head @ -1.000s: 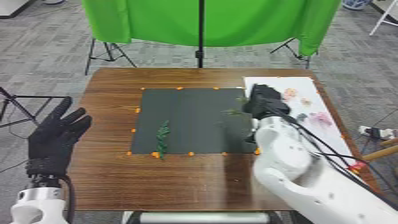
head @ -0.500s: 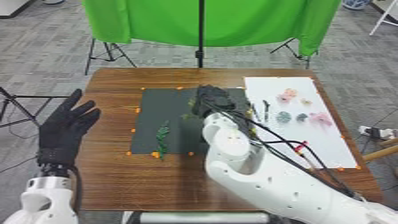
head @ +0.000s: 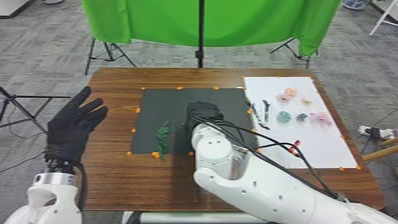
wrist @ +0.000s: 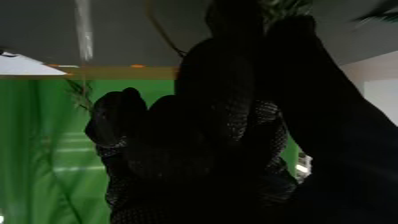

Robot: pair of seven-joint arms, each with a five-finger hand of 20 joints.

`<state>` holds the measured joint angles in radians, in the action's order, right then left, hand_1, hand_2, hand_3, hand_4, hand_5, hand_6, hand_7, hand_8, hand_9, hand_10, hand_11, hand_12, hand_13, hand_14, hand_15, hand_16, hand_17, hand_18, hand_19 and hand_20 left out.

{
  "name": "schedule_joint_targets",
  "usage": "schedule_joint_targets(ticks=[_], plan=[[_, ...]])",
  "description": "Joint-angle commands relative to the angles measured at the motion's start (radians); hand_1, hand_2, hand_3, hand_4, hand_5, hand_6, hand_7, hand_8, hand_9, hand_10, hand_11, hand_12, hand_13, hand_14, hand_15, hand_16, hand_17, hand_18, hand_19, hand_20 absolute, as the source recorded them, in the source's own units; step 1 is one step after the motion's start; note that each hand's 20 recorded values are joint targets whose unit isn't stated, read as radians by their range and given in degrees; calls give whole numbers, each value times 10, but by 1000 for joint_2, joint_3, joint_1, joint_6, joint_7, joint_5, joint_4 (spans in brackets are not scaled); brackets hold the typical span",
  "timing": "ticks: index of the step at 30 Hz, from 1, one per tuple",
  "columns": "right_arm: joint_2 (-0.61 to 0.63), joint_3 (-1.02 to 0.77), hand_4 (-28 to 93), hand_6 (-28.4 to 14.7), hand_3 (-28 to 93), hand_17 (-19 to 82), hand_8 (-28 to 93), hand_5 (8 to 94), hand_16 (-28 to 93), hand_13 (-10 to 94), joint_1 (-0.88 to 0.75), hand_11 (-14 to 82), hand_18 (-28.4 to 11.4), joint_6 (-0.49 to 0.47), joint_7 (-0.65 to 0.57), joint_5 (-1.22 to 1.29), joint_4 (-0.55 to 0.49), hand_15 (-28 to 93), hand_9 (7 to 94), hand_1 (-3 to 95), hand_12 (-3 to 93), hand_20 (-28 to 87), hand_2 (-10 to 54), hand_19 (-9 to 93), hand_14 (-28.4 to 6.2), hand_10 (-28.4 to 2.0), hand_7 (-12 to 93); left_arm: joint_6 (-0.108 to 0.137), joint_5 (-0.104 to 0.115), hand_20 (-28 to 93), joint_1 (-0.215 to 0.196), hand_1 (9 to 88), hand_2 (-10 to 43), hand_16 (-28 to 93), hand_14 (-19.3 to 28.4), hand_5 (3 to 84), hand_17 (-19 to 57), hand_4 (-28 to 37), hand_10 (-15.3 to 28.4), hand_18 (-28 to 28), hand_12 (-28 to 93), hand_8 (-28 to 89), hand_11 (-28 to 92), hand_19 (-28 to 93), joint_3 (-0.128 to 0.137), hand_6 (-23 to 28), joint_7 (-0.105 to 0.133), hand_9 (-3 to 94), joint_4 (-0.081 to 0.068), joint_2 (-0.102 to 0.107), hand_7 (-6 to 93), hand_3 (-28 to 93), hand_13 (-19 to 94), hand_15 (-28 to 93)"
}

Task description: Arrange flowers

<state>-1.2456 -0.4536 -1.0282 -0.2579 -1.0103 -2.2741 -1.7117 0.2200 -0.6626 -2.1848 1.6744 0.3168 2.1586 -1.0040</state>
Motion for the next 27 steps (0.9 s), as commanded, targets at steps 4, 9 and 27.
schedule_joint_targets(ticks=[4, 9, 27], plan=[[-6, 23, -249, 4, 724, 452, -143, 937, 232, 852, 1, 526, -274, 52, 7, -34, -10, 782, 937, 418, 208, 405, -3, 932, -99, -111, 249, -6, 2, -8, -13, 229, 56, -108, 277, 364, -76, -265, 201, 284, 106, -74, 236, 581, -14, 85, -4, 335, -5, 6, 70, 818, 210, 572], [-6, 21, -251, 2, 734, 447, -142, 937, 234, 849, -2, 514, -272, 30, 4, -26, 0, 778, 937, 419, 212, 399, -10, 932, -101, -112, 240, -7, 9, -7, -2, 230, 56, -107, 278, 364, -76, -264, 201, 284, 106, -74, 236, 581, -28, 85, 4, 336, -10, 16, 70, 818, 211, 572], [111, 41, -253, -11, 645, 442, -126, 937, 234, 842, 60, 491, -278, 100, 30, -236, -114, 774, 937, 314, 227, 392, -85, 932, -102, -112, 214, 30, 38, -6, -49, 232, 58, -108, 278, 364, -76, -261, 201, 284, 106, -74, 237, 580, -16, 84, 54, 336, 6, 27, 71, 819, 211, 573]])
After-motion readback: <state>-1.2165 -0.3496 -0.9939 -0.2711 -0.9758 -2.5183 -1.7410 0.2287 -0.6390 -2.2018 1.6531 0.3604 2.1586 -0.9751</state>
